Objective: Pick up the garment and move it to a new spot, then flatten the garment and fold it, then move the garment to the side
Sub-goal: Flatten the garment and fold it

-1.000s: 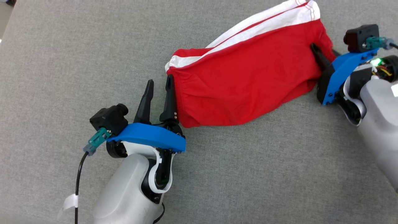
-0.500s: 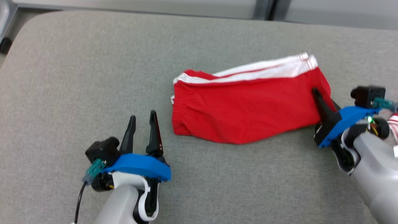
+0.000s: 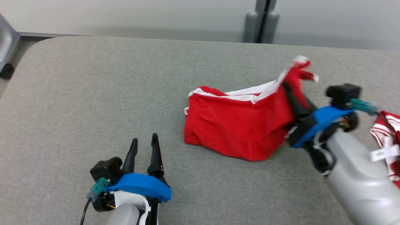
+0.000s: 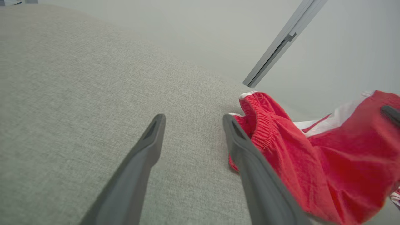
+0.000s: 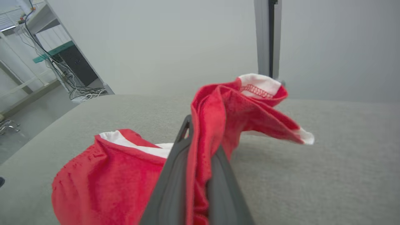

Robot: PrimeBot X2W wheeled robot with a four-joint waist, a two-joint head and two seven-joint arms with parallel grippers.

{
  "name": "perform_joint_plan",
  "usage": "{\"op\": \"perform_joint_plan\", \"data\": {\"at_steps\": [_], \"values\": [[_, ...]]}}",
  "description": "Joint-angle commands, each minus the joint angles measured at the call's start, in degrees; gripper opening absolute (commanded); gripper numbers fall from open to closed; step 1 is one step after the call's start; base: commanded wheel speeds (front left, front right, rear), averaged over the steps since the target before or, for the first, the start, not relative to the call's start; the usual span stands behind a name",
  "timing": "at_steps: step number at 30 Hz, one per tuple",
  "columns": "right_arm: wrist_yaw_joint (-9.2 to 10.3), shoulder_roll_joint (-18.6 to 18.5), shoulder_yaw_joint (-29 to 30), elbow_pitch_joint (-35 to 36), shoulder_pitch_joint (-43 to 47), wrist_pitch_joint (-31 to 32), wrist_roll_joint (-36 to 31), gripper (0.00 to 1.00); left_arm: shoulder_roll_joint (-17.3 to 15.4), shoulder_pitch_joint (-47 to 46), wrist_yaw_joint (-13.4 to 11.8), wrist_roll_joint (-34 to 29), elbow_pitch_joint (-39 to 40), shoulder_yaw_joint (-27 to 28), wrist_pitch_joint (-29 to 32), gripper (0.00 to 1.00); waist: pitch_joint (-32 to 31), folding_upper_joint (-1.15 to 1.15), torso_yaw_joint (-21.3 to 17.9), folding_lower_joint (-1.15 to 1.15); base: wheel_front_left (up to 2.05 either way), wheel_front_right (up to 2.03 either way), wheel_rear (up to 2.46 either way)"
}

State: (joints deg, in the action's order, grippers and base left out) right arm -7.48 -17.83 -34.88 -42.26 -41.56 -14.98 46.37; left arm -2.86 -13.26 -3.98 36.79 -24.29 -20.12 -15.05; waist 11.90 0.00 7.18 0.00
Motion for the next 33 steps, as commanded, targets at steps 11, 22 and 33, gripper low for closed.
{"op": "perform_joint_plan", "data": {"at_steps": [11, 22, 33], "values": [[-0.03, 12.6, -7.7, -6.6, -1.1, 0.2, -1.9, 1.0, 0.0, 0.9, -0.3, 0.1, -1.3, -4.0, -0.2, 1.0, -1.2, 0.0, 5.8, 0.0, 0.0, 0.0, 0.0], [-0.02, 10.3, -0.4, -0.2, 3.5, -0.2, -6.5, 1.0, 0.0, 1.5, -2.7, -5.1, -0.3, 0.4, -0.2, 1.0, -2.9, 0.0, -0.4, 0.0, 0.0, 0.0, 0.0], [-0.03, 9.7, 21.3, 6.0, 16.9, -0.2, -23.7, 1.0, 0.0, 4.3, -4.6, -11.9, 0.7, 5.4, -0.2, 1.0, -5.6, 0.0, -6.9, 0.0, 0.0, 0.0, 0.0]]}}
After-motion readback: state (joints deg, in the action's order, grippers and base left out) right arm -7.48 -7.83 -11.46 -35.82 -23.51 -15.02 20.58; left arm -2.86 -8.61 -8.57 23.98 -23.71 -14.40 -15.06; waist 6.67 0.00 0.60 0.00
